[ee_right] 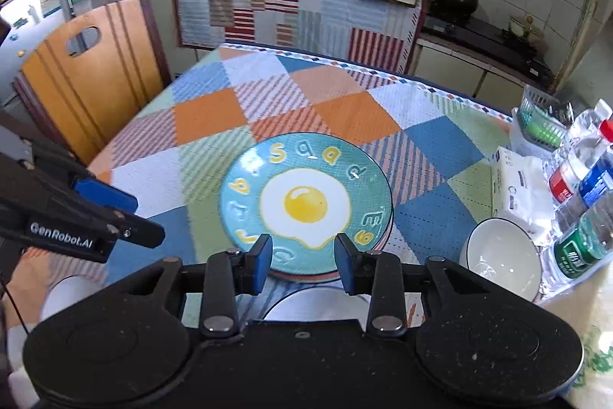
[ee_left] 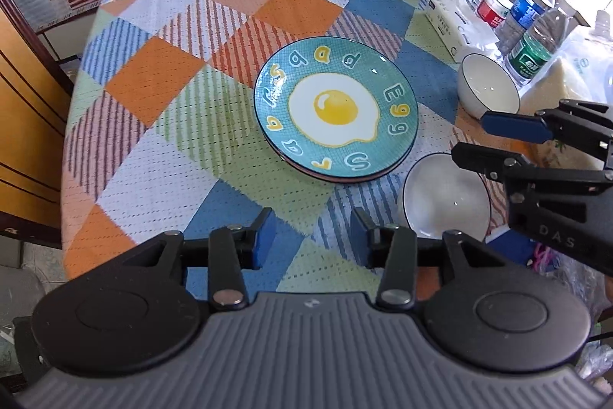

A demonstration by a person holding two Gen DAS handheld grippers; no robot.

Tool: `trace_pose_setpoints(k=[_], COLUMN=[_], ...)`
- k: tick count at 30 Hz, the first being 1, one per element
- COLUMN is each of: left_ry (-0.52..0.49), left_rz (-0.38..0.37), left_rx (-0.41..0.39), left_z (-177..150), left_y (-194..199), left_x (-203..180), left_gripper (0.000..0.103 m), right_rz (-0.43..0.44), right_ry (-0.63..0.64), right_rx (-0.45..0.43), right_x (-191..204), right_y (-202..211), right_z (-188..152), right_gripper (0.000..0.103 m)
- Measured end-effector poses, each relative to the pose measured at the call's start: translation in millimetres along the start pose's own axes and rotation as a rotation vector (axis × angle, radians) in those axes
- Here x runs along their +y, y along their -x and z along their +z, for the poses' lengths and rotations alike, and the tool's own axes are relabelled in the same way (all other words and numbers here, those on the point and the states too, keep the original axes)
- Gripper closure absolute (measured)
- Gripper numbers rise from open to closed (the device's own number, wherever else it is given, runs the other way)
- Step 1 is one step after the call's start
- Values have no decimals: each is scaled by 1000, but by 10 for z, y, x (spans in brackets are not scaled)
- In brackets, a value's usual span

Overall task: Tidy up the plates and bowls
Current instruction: 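Lower the egg plate onto the bunny plate and open both tools, then move the left tool toward a white bowl on the table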

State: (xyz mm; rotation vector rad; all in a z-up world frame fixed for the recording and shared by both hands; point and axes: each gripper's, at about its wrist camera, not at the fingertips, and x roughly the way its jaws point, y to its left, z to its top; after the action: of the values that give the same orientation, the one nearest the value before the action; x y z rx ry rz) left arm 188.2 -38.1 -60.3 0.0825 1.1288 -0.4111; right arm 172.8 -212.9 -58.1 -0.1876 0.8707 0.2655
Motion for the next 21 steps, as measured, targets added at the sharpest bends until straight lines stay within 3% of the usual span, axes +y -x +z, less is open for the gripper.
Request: trace_pose_setpoints(k=[6,8,12,14,21], left_ry=[-90,-108,-153,-166,-189], left_rz=[58,62,80,70,41], left_rx=[-21,-24,-34,-29,36], left_z=[-166,-216,-370,-458,-849], left_y=[349,431,602,664,723], left_x=[-140,-166,-248,-278,-257], left_gripper=[54,52,45,43,34], right_rz=[66,85,99,112,151], right_ry=[18,17,16,3,7], right_rx=[-28,-37,-52,-51,-31], right_x=[106,126,165,173,278], right_y=[428,558,782,863,975], right_z=[-37,-62,-140,-185,-360], right_gripper=[55,46,42,33,31])
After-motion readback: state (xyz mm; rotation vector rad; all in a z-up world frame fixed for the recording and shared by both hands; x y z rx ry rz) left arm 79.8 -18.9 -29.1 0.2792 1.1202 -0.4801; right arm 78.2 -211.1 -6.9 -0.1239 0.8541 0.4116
